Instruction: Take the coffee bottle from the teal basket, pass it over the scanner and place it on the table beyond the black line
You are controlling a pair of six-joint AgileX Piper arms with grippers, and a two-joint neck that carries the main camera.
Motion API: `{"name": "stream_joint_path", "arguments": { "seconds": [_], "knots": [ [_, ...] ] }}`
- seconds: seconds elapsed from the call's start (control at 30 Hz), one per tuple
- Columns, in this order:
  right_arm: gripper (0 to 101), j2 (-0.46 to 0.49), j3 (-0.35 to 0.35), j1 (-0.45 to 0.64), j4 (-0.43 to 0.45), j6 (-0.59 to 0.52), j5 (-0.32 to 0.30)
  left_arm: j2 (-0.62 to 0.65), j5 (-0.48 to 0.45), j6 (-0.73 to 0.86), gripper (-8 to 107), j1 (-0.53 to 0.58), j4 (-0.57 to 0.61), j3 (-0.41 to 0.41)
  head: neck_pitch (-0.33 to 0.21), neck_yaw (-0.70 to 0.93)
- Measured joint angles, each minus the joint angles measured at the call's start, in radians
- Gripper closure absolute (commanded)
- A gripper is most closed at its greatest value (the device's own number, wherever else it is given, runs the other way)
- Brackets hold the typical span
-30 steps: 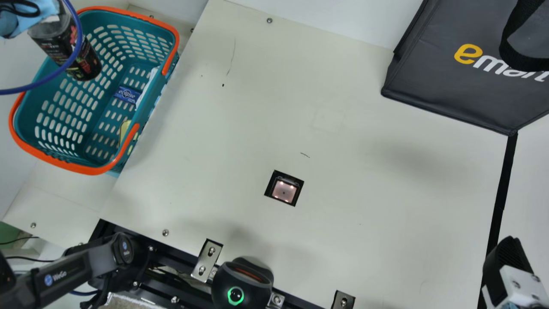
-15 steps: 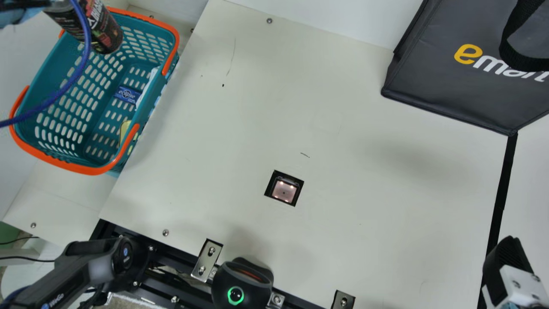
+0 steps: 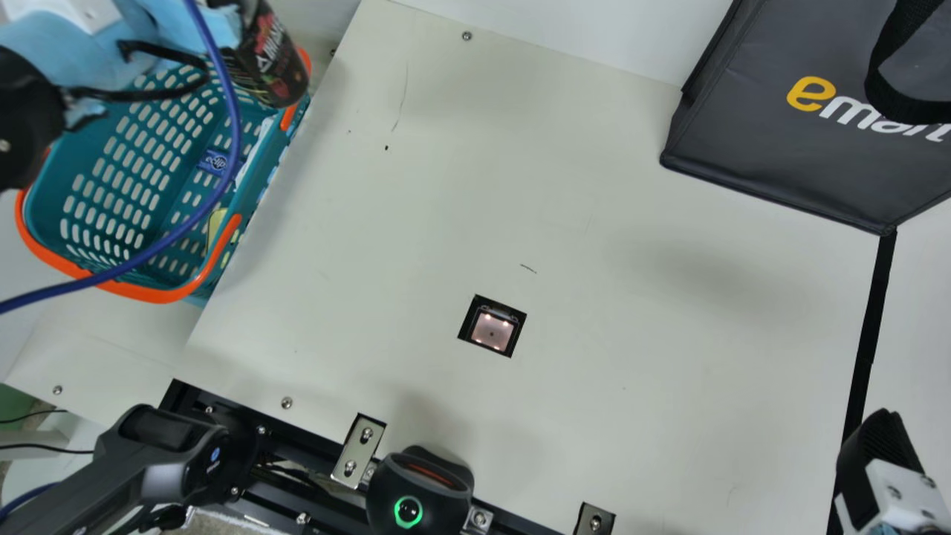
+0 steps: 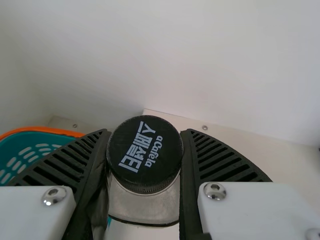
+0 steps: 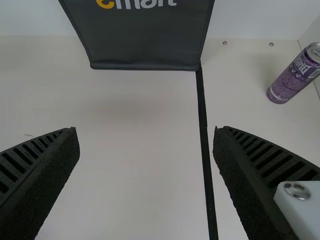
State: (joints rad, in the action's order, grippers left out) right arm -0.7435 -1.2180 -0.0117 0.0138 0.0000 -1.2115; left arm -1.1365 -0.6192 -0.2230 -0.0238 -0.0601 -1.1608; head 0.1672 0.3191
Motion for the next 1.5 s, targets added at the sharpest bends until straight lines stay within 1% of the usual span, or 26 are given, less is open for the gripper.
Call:
{"name": "stream_joint_path", "arguments": {
  "seconds": [0.27,0.5,0.77,0.97,1.37,1.4,1.43,1.47,1.5],
  "knots": [
    [6,0.0,0.0,0.0,0.0,0.0,0.0,-0.018,0.125,-0.143,107,0.133,-0.12,0.107,0.0,0.0],
    [6,0.0,0.0,0.0,0.0,0.0,0.0,-0.043,0.223,-0.232,107,0.186,-0.197,0.198,0.0,0.0],
    [6,0.0,0.0,0.0,0.0,0.0,-0.001,-0.077,0.294,-0.27,107,0.203,-0.243,0.297,0.0,0.0],
    [6,0.0,0.0,0.0,0.0,0.0,-0.001,-0.093,0.332,-0.277,107,0.202,-0.257,0.351,0.0,0.0],
    [6,0.0,0.0,0.0,0.0,0.0,-0.001,-0.112,0.378,-0.275,107,0.191,-0.265,0.411,0.0,0.0],
    [6,0.0,0.0,0.0,0.0,0.0,-0.001,-0.113,0.378,-0.273,104,0.189,-0.265,0.415,0.0,0.0],
    [6,0.0,0.0,0.0,0.0,0.0,-0.001,-0.114,0.38,-0.273,103,0.189,-0.265,0.416,0.0,0.0],
    [6,0.0,0.0,0.0,0.0,0.0,-0.001,-0.114,0.381,-0.271,106,0.187,-0.265,0.419,0.0,0.0],
    [6,0.0,0.0,0.0,0.0,0.0,-0.001,-0.117,0.382,-0.271,103,0.187,-0.265,0.42,0.0,0.0]
  ]
}}
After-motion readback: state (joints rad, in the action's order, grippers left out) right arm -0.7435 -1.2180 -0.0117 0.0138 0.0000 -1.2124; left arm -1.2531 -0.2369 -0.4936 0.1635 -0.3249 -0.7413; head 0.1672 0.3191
